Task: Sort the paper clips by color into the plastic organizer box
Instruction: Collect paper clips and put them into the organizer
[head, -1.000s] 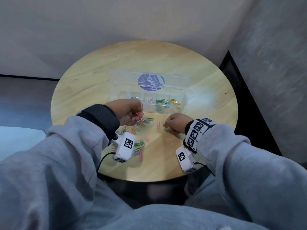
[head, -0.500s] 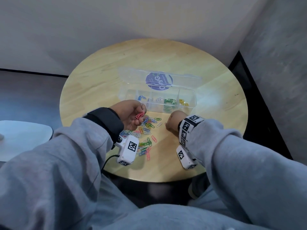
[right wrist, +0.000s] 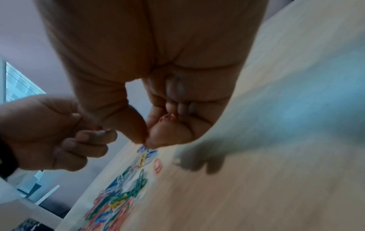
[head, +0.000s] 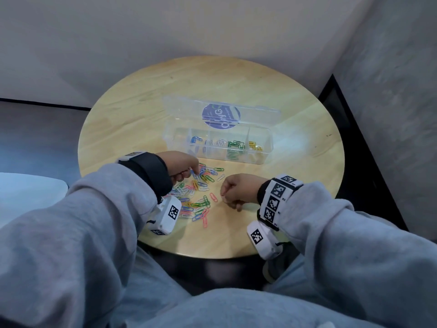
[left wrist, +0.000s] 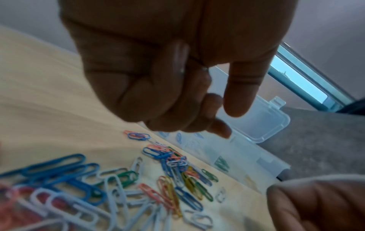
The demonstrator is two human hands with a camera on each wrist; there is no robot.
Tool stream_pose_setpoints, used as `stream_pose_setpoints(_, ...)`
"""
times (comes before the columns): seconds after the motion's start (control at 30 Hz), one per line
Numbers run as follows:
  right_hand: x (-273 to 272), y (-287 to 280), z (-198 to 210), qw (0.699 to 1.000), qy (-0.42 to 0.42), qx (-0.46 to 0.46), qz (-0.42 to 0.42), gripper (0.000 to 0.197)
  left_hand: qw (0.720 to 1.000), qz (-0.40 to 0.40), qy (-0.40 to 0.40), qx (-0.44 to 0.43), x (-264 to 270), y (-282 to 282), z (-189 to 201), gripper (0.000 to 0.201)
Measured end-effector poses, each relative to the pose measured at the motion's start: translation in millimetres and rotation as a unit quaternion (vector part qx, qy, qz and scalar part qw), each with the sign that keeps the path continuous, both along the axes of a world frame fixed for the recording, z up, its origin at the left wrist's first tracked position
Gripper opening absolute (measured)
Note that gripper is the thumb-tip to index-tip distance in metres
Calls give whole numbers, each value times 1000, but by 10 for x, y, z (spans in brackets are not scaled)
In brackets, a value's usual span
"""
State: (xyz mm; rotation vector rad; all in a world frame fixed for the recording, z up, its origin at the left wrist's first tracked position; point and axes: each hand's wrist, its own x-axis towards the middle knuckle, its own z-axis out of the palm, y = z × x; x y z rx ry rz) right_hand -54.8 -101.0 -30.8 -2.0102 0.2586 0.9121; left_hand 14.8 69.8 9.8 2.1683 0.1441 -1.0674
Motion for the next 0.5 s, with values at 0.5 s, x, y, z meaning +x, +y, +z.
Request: stream_pose_setpoints(0.5,-122,271,35,935,-157,-157,276,31,976,-189,-88,67,-10,-7,-67,4)
